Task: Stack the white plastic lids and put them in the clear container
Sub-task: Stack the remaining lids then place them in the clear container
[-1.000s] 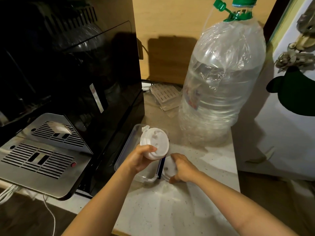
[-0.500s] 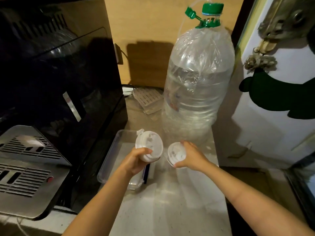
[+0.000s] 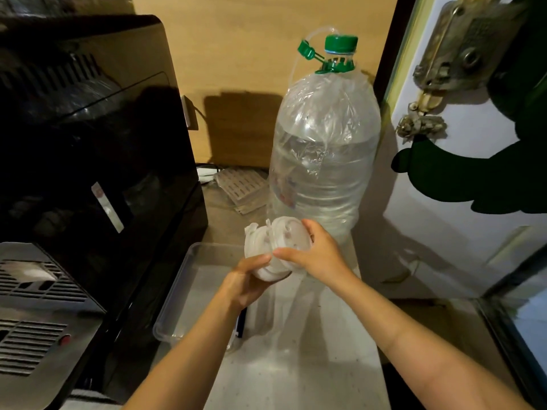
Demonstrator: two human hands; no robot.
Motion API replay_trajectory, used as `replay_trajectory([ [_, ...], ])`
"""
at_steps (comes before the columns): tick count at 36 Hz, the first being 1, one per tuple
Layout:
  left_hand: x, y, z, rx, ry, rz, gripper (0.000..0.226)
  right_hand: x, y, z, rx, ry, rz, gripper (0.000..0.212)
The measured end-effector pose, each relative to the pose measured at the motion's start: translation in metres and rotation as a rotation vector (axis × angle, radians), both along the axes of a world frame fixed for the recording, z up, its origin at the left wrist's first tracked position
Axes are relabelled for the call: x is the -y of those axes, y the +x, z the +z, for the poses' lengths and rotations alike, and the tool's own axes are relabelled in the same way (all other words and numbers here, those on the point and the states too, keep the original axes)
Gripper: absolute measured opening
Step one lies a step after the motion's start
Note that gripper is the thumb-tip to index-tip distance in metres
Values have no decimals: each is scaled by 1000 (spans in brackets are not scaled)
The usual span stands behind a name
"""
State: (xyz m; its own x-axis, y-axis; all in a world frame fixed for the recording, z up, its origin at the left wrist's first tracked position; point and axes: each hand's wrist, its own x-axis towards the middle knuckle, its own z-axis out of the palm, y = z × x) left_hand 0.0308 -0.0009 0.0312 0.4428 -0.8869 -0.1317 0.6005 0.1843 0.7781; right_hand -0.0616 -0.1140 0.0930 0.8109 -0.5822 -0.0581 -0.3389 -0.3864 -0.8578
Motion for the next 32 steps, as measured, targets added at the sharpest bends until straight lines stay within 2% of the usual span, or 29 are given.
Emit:
replay_trajectory([
  [5,1,-3,5,-33,-62,14,91,-14,6,6,65,60,5,78],
  [15,-6,-5,10,-37,-117,61,94,-26,13,-2,40,18,7,85],
  [20,-9,-3,7,-57,-133,74,95,-30,15,-4,25,-4,0,81],
  [27,-13,-1,4,47,-71,56,82,-32,14,-5,-11,-7,39,81],
  [32,-18,-1,6,156,-29,3,82,-34,11,-5,-22,11,37,78],
])
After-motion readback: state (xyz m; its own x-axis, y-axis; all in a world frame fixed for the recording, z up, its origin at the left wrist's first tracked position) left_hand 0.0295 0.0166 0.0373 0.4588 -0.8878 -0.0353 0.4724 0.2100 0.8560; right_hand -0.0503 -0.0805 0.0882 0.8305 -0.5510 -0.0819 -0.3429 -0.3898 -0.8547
